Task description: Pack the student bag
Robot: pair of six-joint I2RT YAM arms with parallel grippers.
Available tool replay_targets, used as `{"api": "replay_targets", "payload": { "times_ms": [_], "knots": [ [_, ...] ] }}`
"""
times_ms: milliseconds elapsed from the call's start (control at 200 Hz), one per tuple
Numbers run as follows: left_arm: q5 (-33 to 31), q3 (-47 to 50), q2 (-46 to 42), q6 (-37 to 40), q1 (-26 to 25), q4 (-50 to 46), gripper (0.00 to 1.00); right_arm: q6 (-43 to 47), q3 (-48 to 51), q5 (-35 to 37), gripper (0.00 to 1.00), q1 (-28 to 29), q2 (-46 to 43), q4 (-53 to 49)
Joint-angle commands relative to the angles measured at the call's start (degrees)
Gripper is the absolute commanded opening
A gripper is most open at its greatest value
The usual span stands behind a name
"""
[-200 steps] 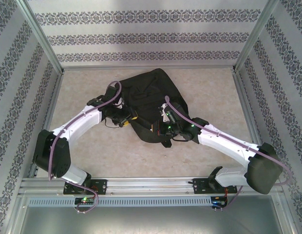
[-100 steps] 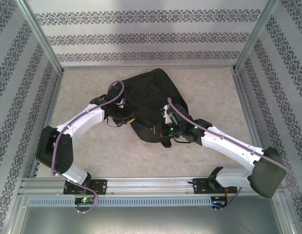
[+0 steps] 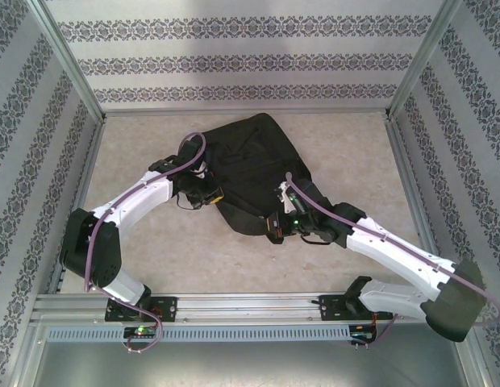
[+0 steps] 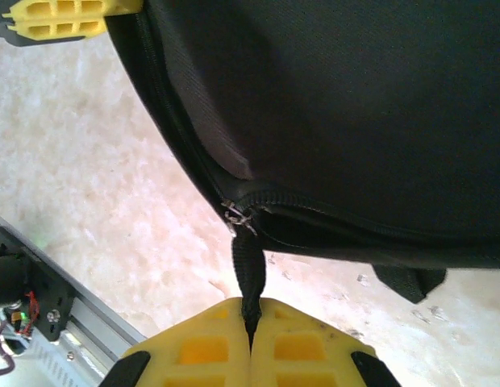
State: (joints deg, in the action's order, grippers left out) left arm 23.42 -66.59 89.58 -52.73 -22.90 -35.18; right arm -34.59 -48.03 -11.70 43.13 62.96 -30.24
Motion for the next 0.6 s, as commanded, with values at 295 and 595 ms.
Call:
{"api": "replay_targets", "payload": {
  "times_ms": [295, 595],
  "knots": [
    [-5.75, -7.13, 1.5, 8.93, 2.71, -7.56, 0.0, 2.97, -1.09, -4.65, 0.0, -0.5, -1.77, -1.38],
    [-10.9, -18.83, 5.19, 19.39, 5.42, -14.34, 0.0, 1.41, -10.6, -10.18, 0.0, 3.63, 11.47, 7.83]
  ]
}}
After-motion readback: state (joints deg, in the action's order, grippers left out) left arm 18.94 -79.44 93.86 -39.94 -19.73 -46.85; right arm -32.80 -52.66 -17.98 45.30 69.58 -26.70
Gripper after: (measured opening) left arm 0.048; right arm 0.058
